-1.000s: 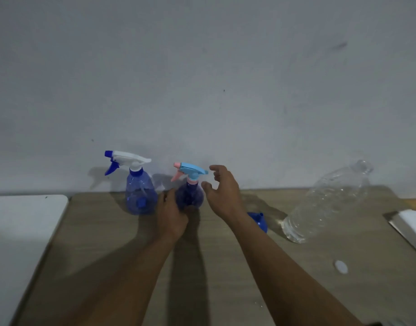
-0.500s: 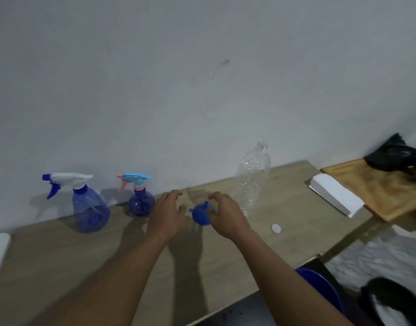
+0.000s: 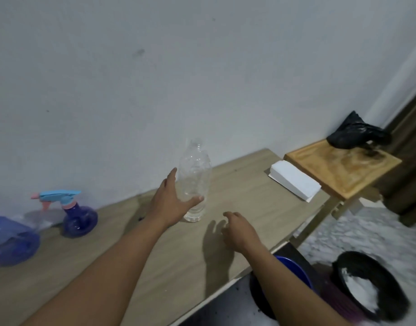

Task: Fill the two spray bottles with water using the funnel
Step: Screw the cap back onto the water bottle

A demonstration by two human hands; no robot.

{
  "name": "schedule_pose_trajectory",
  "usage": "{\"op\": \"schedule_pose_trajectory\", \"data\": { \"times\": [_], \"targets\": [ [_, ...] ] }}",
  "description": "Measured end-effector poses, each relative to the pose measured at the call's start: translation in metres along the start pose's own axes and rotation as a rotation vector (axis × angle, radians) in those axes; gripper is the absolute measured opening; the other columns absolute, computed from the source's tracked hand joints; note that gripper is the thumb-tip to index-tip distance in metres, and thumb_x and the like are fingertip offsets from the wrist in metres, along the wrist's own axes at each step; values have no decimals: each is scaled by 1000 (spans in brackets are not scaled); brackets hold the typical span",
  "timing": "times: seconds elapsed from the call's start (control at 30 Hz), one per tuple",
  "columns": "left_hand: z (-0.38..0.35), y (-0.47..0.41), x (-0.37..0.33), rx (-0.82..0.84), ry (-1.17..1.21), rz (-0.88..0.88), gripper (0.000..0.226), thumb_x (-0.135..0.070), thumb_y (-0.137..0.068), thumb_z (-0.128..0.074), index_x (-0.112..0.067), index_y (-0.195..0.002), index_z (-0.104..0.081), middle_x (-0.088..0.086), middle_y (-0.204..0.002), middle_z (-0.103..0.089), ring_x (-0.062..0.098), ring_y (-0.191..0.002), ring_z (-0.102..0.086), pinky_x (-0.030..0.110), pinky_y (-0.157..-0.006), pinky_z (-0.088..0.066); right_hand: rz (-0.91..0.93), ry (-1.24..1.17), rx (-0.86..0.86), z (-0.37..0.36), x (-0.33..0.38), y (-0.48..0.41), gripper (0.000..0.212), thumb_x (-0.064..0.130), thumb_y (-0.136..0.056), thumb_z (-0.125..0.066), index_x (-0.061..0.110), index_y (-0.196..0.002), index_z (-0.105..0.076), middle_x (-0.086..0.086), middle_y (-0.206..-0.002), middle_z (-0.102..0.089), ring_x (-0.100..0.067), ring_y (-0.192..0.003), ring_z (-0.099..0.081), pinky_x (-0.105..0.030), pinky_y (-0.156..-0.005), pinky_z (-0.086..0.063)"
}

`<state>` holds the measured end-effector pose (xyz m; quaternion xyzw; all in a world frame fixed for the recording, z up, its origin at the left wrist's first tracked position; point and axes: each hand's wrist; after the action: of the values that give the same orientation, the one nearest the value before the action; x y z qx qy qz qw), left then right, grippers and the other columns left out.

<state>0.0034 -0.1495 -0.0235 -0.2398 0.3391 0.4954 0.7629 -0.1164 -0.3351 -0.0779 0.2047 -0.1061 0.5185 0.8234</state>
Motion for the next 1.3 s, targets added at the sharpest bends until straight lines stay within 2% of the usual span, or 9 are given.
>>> {"op": "schedule_pose_trajectory", "data": {
  "times": [0.13, 0.3, 0.47, 0.63, 0.77, 0.93, 1.07, 1.2, 1.3],
  "targets": [
    [-22, -9, 2, -68, 66, 4, 103, -66, -73, -72, -38, -152, -12, -1, -149, -45, 20, -135, -47, 47, -106, -45, 35, 81, 38, -13, -27, -22, 46, 13, -99, -44, 15, -145, -48, -12, -138, -52, -34, -127, -51, -39, -101, -45],
    [-32, -7, 0, -137, 86, -3, 90, -50, -85, -72, -39, -151, -13, 1, -145, -50, 18, -126, -54, 46, -102, -49, 161, 243, 32, -24, -52, -31, 26, 9, -98, -47, 10, -118, -63, -11, -117, -57, -34, -110, -55, -39, -90, -45],
    [-34, -6, -7, -159, 100, 41, 102, -62, -72, -77, -40, -150, -14, -5, -145, -48, 17, -128, -53, 45, -101, -50, 217, 91, 0, 25, -38, -40, 35, 17, -94, -58, 5, -126, -65, -15, -119, -61, -35, -113, -61, -37, -95, -47],
    [-35, -9, -32, -238, 106, 47, 116, -63, -64, -82, -32, -152, -14, -3, -147, -45, 18, -132, -47, 42, -106, -44, 356, -125, -250, 108, 6, -36, 24, 16, -84, -65, 1, -101, -74, -15, -97, -71, -30, -93, -67, -40, -84, -54],
    [-33, -15, -38, -236, 103, 110, 107, -60, -64, -84, -22, -148, -30, 1, -139, -47, 19, -126, -51, 40, -104, -46, 425, -297, -387, 172, 49, -28, 28, 19, -86, -67, 10, -111, -75, -5, -106, -73, -19, -94, -70, -36, -90, -55],
    [-33, -20, -38, -228, 149, 122, 87, -57, -64, -86, -24, -129, -38, 1, -125, -56, 20, -114, -57, 33, -95, -47, 598, -236, -266, 212, 106, -28, 30, 20, -91, -62, 9, -117, -72, -1, -111, -72, -13, -94, -68, -23, -87, -53],
    [-34, -22, -37, -219, 177, 121, 79, -49, -69, -86, -25, -125, -36, 0, -118, -57, 19, -108, -57, 27, -87, -42, 625, 11, -107, 211, 130, -48, 31, 13, -91, -56, -10, -112, -63, -24, -113, -68, -38, -105, -65, -51, -90, -54],
    [-31, -21, -37, -200, 159, 129, 77, -52, -71, -84, -27, -125, -36, -3, -118, -56, 18, -105, -57, 27, -87, -42, 648, 63, -13, 211, 134, -58, 34, 16, -97, -59, 8, -130, -66, -6, -133, -66, -24, -120, -62, -31, -97, -50],
    [-30, -20, -37, -200, 151, 119, 75, -53, -72, -83, -26, -124, -36, -5, -117, -56, 17, -103, -56, 26, -84, -40, 647, 53, 11, 213, 133, -64, 37, 15, -96, -62, 14, -132, -65, -2, -133, -66, -20, -122, -61, -28, -97, -48]
  ]
}}
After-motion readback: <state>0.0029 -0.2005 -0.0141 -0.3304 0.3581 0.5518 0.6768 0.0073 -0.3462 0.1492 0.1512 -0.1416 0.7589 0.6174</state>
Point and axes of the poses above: each hand's wrist, its own y-axis away from the middle knuckle, its own z-axis out of the back of the hand, x = y × z
